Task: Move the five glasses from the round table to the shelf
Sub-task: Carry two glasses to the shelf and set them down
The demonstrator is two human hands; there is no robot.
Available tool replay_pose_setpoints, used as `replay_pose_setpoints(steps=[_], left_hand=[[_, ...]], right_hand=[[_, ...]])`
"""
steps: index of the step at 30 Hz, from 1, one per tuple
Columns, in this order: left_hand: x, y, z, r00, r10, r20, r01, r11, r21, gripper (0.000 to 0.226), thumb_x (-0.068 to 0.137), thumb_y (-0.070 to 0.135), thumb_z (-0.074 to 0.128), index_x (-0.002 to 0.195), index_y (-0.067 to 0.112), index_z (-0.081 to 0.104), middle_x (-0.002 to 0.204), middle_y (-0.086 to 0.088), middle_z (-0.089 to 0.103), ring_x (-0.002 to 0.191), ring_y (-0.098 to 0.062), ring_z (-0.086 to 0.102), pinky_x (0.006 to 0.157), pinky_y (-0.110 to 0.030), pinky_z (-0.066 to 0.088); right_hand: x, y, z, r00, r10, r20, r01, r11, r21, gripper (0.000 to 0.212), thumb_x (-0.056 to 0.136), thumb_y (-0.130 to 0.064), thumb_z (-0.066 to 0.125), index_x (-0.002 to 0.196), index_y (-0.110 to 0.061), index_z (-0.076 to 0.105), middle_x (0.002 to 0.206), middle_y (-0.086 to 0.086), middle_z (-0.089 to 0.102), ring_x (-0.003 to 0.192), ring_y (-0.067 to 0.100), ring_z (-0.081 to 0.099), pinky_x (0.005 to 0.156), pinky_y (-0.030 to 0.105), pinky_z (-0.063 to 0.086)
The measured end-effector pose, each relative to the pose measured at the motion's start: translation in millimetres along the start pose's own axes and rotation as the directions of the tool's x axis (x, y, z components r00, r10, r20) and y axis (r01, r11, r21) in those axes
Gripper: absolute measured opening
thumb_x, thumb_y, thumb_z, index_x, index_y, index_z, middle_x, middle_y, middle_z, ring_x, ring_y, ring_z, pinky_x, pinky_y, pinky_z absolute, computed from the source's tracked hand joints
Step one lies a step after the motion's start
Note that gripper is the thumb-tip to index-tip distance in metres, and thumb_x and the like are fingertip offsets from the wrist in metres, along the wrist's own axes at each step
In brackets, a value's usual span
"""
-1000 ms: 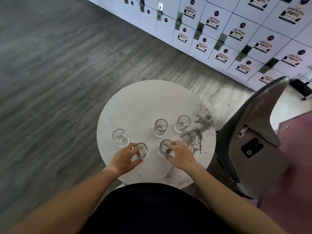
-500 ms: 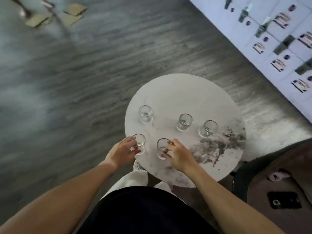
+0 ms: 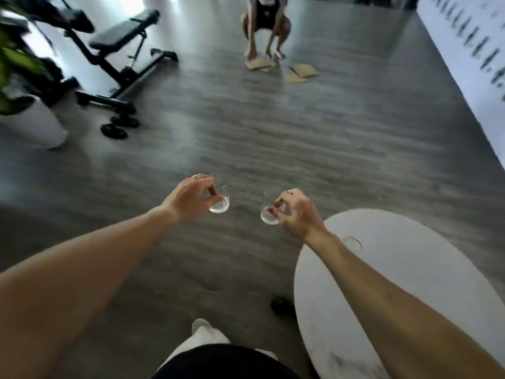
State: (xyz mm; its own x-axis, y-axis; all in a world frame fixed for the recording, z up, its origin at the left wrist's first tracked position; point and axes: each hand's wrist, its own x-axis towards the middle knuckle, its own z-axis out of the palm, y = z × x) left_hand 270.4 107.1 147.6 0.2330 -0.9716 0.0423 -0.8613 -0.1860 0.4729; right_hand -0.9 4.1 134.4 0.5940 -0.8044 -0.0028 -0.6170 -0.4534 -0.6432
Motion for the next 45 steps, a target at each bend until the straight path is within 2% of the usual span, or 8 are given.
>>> replay_pose_setpoints(steps=[8, 13, 16, 21, 24, 30, 38, 45], left_hand=[[41.6, -107.8, -156.6, 0.981, -0.053, -0.189, 0.062, 0.997, 0.039, 0.029, 0.075, 0.044, 0.079, 0.089, 0.019, 0.072, 0.094, 0.002, 0.072, 0.085, -0.02, 0.065, 0.087, -0.038, 0.051], [52.7, -173.6, -240.1, 0.954, -0.089, -0.285, 0.109, 0.993, 0.055, 0.022, 0.073, 0.047, 0.079, 0.075, 0.029, 0.067, 0.088, 0.006, 0.071, 0.086, -0.016, 0.065, 0.077, -0.027, 0.045], [49.0, -208.7, -285.1, 0.935, -0.132, -0.33, 0.16, 0.985, 0.059, 0.025, 0.073, 0.05, 0.078, 0.074, 0.028, 0.067, 0.09, 0.004, 0.072, 0.086, -0.017, 0.066, 0.08, -0.032, 0.052], [34.0, -270.1, -339.1, 0.903, -0.201, -0.379, 0.237, 0.97, 0.05, 0.023, 0.074, 0.046, 0.079, 0.075, 0.026, 0.067, 0.072, 0.04, 0.061, 0.078, -0.009, 0.062, 0.073, -0.022, 0.045], [18.8, -316.0, -364.6, 0.861, -0.288, -0.42, 0.335, 0.941, 0.041, 0.025, 0.07, 0.05, 0.08, 0.074, 0.03, 0.066, 0.073, 0.018, 0.066, 0.079, -0.011, 0.065, 0.076, -0.027, 0.049], [-9.3, -393.6, -410.9, 0.754, -0.452, -0.476, 0.504, 0.864, -0.022, 0.028, 0.066, 0.055, 0.076, 0.076, 0.03, 0.067, 0.075, 0.013, 0.069, 0.077, -0.007, 0.065, 0.076, -0.029, 0.051], [-28.0, -482.4, -492.7, 0.577, -0.573, -0.582, 0.669, 0.741, -0.066, 0.024, 0.077, 0.044, 0.077, 0.078, 0.022, 0.067, 0.076, 0.004, 0.07, 0.079, -0.017, 0.066, 0.077, -0.03, 0.051], [-61.1, -544.0, -547.3, 0.337, -0.63, -0.7, 0.765, 0.616, -0.187, 0.026, 0.075, 0.045, 0.074, 0.071, 0.023, 0.061, 0.064, 0.022, 0.065, 0.061, 0.006, 0.058, 0.067, -0.024, 0.048]], right_hand=[[157.4, -165.5, 13.2, 0.984, -0.176, -0.032, 0.175, 0.984, -0.024, 0.016, 0.082, -0.039, 0.073, 0.085, -0.023, 0.071, 0.101, 0.006, 0.061, 0.095, 0.02, 0.06, 0.082, 0.025, 0.043], [231.6, -264.7, 39.8, 0.962, -0.266, -0.062, 0.266, 0.964, -0.015, 0.017, 0.08, -0.041, 0.075, 0.083, -0.024, 0.072, 0.095, 0.005, 0.064, 0.088, 0.018, 0.062, 0.074, 0.021, 0.039], [267.0, -317.6, 56.2, 0.949, -0.308, -0.061, 0.308, 0.951, -0.015, 0.016, 0.078, -0.04, 0.078, 0.081, -0.025, 0.072, 0.093, 0.008, 0.068, 0.085, 0.02, 0.065, 0.071, 0.02, 0.039], [318.1, -395.4, 86.3, 0.909, -0.417, -0.006, 0.417, 0.909, -0.003, 0.016, 0.078, -0.041, 0.077, 0.079, -0.027, 0.07, 0.093, 0.004, 0.065, 0.086, 0.019, 0.064, 0.077, 0.024, 0.045], [348.4, -444.6, 115.5, 0.871, -0.489, 0.039, 0.489, 0.872, 0.022, 0.016, 0.078, -0.043, 0.076, 0.078, -0.028, 0.069, 0.09, 0.002, 0.066, 0.085, 0.017, 0.063, 0.077, 0.024, 0.044], [407.9, -535.0, 193.2, 0.767, -0.629, 0.132, 0.621, 0.778, 0.099, 0.019, 0.077, -0.044, 0.076, 0.073, -0.028, 0.067, 0.075, -0.005, 0.066, 0.074, 0.011, 0.062, 0.058, 0.015, 0.039], [497.5, -671.0, 290.4, 0.551, -0.797, 0.249, 0.773, 0.599, 0.208, 0.015, 0.077, -0.047, 0.074, 0.073, -0.034, 0.066, 0.079, -0.004, 0.066, 0.077, 0.013, 0.062, 0.073, 0.028, 0.048], [534.4, -782.9, 360.5, 0.389, -0.887, 0.25, 0.819, 0.457, 0.346, 0.017, 0.075, -0.046, 0.076, 0.071, -0.033, 0.067, 0.07, -0.014, 0.06, 0.07, -0.003, 0.058, 0.064, 0.021, 0.042]])
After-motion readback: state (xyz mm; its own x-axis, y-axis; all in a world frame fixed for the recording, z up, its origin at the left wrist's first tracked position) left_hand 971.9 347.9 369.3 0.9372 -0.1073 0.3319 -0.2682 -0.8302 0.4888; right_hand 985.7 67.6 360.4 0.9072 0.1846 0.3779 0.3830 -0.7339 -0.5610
